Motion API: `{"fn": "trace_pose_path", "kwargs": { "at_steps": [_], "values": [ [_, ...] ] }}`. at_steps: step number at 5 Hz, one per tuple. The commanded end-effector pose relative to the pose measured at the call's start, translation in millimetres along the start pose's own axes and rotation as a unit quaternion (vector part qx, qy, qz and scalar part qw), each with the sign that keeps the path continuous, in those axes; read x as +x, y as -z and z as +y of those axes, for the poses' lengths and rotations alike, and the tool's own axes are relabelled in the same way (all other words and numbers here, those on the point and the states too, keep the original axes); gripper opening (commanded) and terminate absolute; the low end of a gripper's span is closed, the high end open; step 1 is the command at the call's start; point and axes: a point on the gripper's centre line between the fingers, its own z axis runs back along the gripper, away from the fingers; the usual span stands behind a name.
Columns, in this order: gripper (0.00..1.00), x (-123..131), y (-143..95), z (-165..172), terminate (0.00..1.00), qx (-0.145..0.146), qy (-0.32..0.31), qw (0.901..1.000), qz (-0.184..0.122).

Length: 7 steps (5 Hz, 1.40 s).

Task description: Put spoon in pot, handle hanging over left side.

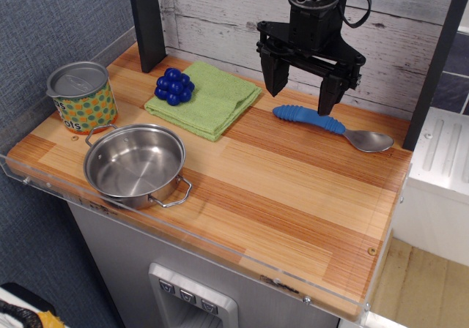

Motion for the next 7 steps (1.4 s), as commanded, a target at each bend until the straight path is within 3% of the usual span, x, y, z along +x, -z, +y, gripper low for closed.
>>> {"fn": "trace_pose_path", "kwargs": {
  "at_steps": [1,2,3,4,5,6,7],
  "values": [
    [1.0,0,0,0,0.0,0.0,0.0,1.0,0.0],
    [1.0,13,-3,13,0.0,0.05,0.131,0.9894,-0.038],
    [1.0,24,2,19,0.0,0.094,0.266,0.9588,-0.032],
    [1.0,31,9,22,0.0,0.052,0.38,0.9227,-0.043],
    [1.0,32,17,24,0.0,-0.008,0.485,0.8733,-0.045],
    [1.0,39,24,9,0.0,-0.007,0.576,0.8169,-0.03],
    [1.0,42,30,4,0.0,-0.006,0.594,0.804,-0.033]
  ]
}}
